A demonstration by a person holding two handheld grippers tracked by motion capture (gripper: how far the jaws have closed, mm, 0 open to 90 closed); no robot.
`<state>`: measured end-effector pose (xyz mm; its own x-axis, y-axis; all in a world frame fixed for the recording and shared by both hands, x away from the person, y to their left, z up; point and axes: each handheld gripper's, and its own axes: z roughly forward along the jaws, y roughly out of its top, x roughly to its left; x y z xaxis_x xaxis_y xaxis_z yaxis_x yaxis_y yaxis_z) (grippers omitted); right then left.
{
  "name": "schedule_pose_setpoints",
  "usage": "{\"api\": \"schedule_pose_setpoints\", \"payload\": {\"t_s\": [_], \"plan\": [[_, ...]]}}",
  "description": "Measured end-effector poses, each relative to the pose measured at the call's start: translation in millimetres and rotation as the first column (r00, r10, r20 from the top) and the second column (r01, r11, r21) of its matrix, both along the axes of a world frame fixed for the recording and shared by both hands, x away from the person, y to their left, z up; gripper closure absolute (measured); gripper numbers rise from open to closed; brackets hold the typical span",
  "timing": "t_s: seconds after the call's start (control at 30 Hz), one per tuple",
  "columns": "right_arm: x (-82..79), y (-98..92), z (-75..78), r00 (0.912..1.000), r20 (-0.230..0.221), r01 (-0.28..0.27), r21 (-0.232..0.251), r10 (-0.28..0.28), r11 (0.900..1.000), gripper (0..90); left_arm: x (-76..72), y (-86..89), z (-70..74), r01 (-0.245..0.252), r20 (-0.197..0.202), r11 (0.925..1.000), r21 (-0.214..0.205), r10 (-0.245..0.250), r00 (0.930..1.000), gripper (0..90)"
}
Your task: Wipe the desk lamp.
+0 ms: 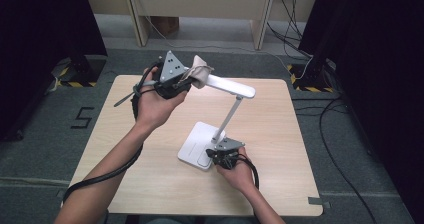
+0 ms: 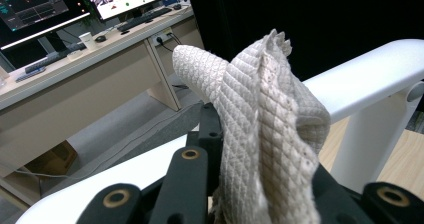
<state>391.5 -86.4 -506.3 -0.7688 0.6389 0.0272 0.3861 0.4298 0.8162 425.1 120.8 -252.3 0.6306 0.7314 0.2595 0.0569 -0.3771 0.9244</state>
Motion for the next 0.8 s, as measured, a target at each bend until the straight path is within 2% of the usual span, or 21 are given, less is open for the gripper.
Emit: {"api": "schedule_pose_setpoints", "payload": {"t_s": [0.37,0.8], "plan": [[-0.3,0.0,-0.1,1.0000,0.004,-0.001,-0.002,0.001,1.0000,90.0,-0.4,-4.5,-0.8,0.012,0.006,0.9999,-0.002,-0.012,0.9999,80.4],[-0.2,0.1,-0.1,1.0000,0.005,-0.001,-0.003,0.001,1.0000,90.0,-3.9,-18.8,-1.1,0.040,0.010,0.9992,0.002,-0.040,0.9992,80.2]]}}
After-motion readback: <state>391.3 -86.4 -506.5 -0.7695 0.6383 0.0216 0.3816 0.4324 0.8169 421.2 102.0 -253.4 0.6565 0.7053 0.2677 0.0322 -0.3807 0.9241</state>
